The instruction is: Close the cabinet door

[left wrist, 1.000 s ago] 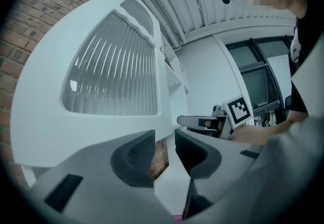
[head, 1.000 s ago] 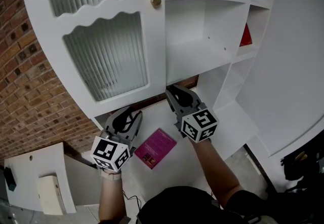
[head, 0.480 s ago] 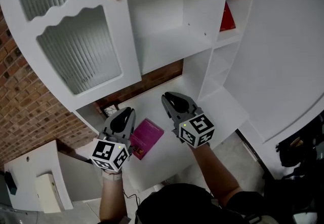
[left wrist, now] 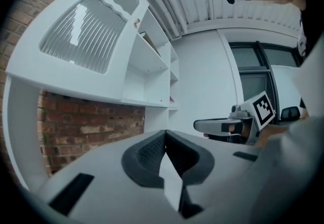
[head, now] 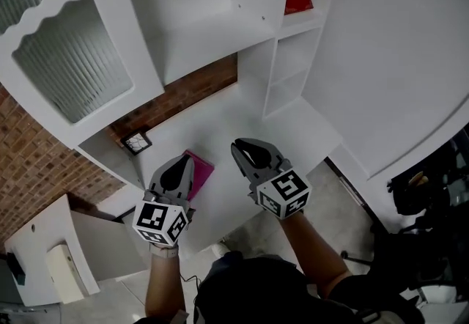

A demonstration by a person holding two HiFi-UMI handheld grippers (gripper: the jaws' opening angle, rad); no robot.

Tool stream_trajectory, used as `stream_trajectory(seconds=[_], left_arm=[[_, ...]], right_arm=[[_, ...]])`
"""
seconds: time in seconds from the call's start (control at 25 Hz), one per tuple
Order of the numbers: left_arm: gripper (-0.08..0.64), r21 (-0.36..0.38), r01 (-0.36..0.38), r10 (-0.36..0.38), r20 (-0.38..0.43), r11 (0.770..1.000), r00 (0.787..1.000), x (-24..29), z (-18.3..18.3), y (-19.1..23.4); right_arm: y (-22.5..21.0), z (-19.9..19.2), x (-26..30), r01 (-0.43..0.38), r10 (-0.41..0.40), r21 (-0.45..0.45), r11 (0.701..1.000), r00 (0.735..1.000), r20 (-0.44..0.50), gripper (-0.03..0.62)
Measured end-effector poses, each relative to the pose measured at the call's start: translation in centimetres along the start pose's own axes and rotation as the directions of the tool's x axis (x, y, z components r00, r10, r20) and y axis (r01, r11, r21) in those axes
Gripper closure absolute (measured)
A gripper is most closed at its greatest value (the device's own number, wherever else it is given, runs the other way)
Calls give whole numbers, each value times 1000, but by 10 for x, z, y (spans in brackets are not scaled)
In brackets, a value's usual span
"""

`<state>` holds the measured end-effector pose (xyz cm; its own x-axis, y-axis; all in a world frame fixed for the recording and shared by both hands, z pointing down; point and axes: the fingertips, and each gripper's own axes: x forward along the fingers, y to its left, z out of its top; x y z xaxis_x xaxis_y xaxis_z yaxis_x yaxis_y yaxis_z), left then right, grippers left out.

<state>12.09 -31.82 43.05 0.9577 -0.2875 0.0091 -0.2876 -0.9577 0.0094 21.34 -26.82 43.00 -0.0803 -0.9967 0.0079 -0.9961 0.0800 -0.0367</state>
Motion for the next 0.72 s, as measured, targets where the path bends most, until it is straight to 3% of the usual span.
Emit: stream_trajectory(seconds=[0.32, 0.56, 0.72], left_arm=[[551, -9, 67, -68, -68, 998, 995, 11, -44, -58], [551, -2, 137, -136, -141, 991, 981, 18, -77, -104], [551, -9, 145, -144, -160, 989, 977, 21, -88, -123]], right_arm=[[-13, -41, -63, 47, -45, 16, 999, 997, -67, 545], [-31, -74, -110, 101, -96, 40, 994, 988, -117, 545], [-42, -87, -135, 129, -121, 53, 990, 984, -132, 545]])
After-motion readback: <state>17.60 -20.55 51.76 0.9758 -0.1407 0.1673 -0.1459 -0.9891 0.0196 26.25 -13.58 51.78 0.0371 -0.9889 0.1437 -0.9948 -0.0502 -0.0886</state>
